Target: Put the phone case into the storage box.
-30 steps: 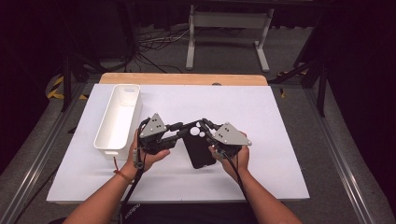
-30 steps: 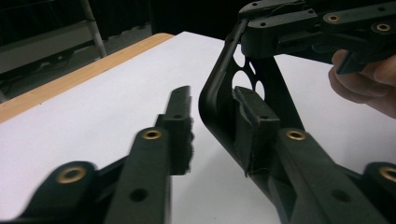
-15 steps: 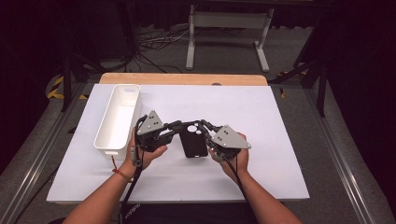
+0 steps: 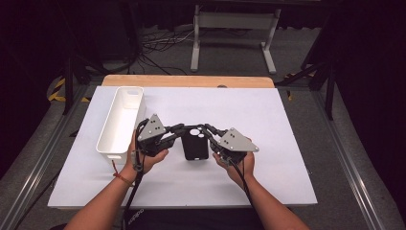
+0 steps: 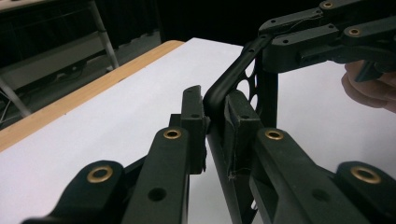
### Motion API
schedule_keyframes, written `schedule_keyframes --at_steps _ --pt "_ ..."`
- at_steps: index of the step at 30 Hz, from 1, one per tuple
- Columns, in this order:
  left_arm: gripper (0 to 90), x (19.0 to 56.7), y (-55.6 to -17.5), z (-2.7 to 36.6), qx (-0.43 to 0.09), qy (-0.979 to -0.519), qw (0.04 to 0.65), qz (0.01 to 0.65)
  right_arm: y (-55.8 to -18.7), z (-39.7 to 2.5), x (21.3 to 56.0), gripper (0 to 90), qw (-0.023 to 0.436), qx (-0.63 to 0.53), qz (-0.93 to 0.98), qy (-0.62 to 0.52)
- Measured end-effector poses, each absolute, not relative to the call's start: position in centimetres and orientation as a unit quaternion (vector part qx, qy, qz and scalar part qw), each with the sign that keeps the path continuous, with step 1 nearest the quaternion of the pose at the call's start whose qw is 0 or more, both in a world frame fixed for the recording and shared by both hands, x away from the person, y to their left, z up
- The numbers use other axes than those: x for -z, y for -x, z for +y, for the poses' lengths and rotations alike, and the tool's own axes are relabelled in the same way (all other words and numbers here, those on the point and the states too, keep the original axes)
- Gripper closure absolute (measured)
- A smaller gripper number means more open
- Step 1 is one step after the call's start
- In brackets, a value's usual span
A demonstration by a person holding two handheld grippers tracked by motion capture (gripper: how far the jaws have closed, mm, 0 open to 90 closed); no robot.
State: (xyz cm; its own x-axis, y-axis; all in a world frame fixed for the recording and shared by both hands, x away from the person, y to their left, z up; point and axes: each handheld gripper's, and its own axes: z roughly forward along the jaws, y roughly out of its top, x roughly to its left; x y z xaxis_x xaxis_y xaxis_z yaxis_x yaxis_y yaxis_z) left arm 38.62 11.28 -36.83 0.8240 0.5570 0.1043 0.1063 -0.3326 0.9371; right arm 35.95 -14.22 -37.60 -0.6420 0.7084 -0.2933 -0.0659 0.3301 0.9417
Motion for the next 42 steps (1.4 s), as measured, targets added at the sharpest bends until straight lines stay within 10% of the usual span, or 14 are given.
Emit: schedule_keyframes --at_steps 42 --pt "80.7 35.4 -39.2 14.2 -0.236 -0.774 0.542 0.228 -35.2 -19.8 37.8 38.7 0.368 -0.51 0.733 -0.26"
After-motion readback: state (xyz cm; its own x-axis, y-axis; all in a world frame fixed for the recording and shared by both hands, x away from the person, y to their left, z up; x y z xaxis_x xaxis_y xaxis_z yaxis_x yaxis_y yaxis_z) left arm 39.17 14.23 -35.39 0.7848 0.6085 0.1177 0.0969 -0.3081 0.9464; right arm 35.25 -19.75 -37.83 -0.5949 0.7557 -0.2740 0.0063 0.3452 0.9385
